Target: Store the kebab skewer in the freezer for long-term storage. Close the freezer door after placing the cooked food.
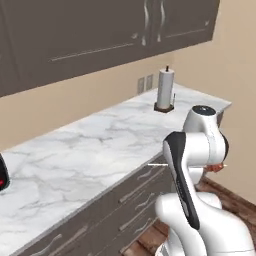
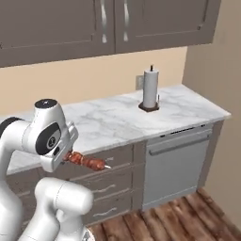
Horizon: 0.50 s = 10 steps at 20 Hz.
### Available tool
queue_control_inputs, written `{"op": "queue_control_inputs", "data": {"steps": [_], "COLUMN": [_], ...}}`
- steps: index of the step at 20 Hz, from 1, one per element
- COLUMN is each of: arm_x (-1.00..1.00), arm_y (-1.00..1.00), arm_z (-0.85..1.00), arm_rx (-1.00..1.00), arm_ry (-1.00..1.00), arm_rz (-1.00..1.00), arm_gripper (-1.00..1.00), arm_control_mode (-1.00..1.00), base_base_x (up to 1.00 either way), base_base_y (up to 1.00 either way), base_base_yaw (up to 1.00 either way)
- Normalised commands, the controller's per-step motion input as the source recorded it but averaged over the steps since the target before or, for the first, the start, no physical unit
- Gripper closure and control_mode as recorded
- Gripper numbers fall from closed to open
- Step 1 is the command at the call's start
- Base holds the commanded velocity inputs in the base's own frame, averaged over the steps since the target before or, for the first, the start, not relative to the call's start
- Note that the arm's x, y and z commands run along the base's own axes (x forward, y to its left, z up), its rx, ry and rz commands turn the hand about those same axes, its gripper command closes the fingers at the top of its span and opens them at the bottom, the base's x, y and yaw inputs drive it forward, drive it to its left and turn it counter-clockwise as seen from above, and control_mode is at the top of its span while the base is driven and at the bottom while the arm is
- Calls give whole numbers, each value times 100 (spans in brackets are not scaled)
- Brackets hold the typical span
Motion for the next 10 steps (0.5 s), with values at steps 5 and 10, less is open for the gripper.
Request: {"op": "queue_control_inputs", "data": {"steps": [5,10], "arm_x": [0,0], "arm_y": [0,0], "arm_z": [0,0], "arm_rx": [0,0], "arm_ry": [0,0], "arm_rz": [0,0], "arm_gripper": [100,100], "arm_control_mode": [100,100], "base_base_x": [0,0], "base_base_y": [-2,0], "base_base_yaw": [-98,-100]}}
